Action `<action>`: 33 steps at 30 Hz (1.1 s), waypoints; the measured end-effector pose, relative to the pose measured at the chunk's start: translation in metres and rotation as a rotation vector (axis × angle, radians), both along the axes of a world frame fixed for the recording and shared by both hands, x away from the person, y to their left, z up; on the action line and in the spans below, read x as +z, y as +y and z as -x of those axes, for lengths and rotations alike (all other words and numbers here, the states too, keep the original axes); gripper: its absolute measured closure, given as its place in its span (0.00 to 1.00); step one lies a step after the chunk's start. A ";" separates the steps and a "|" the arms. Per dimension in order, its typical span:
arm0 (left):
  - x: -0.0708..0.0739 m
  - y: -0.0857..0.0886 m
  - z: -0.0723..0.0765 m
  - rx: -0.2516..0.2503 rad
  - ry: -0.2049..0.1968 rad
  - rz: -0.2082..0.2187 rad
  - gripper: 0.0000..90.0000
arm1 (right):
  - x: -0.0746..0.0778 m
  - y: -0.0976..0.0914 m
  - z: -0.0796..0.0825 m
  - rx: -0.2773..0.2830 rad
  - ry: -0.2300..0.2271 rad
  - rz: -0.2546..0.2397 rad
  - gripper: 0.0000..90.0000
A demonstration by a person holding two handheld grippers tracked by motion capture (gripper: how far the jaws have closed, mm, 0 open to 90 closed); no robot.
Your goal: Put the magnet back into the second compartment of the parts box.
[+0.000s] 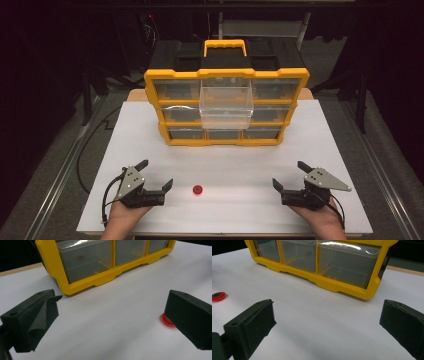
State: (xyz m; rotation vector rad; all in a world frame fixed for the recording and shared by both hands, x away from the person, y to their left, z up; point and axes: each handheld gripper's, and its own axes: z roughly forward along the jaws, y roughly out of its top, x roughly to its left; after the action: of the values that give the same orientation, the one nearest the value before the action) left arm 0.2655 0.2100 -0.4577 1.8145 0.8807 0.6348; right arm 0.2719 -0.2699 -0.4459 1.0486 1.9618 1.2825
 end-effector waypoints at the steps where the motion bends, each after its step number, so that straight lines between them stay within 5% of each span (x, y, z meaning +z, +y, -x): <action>1: 0.000 0.000 0.000 0.000 0.001 0.003 0.00 | 0.000 0.000 0.000 -0.002 0.000 0.002 0.00; 33: 0.002 0.004 -0.002 0.006 0.007 0.043 0.00 | -0.001 0.003 0.000 -0.003 0.015 0.053 0.00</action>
State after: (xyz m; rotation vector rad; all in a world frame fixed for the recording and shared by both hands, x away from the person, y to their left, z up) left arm 0.2670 0.2138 -0.4561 1.7769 0.8977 0.6091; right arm 0.2723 -0.2674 -0.4469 1.0373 1.9935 1.2178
